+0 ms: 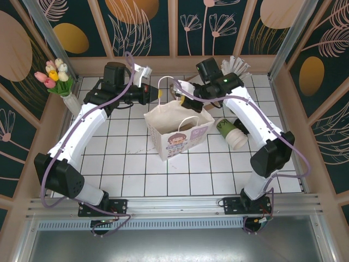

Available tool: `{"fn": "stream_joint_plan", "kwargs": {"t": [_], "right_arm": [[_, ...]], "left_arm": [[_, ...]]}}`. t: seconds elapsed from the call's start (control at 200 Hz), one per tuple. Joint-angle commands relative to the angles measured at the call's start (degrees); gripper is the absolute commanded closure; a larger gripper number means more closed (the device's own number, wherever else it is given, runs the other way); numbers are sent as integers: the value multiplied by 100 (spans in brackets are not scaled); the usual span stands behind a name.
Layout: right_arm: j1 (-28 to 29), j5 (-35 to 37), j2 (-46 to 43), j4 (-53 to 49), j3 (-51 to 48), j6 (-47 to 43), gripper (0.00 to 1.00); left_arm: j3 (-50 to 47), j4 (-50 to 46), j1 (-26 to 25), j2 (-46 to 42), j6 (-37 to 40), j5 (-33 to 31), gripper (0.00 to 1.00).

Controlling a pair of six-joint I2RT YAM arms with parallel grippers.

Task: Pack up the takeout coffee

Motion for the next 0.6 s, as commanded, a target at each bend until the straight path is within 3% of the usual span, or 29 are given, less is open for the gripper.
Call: {"fn": "stream_joint_plan", "kwargs": {"t": [0.0, 0.085, 0.115, 0.235, 0.3, 0.596], "right_arm": [[127, -101, -319, 260, -191, 461, 100], [139, 25, -358, 317, -200, 1059, 100], [157, 96, -387, 352, -229, 1298, 100], [275, 595, -679, 909, -691, 2384, 100], [358, 780, -803, 1079, -893, 2897, 100], [943, 1867, -1221, 1247, -1455, 4833, 100]], "left_arm": [[139, 198, 62, -247, 59, 211, 100], [118, 339, 120, -348, -94, 227, 94], [73, 410, 145, -416, -143, 213, 87], [-71, 645, 228, -735, -408, -381, 22], [-112, 677, 248, -911, -575, -1110, 3], [-278, 263, 265, -1417, -1371, -5052, 2]]}}
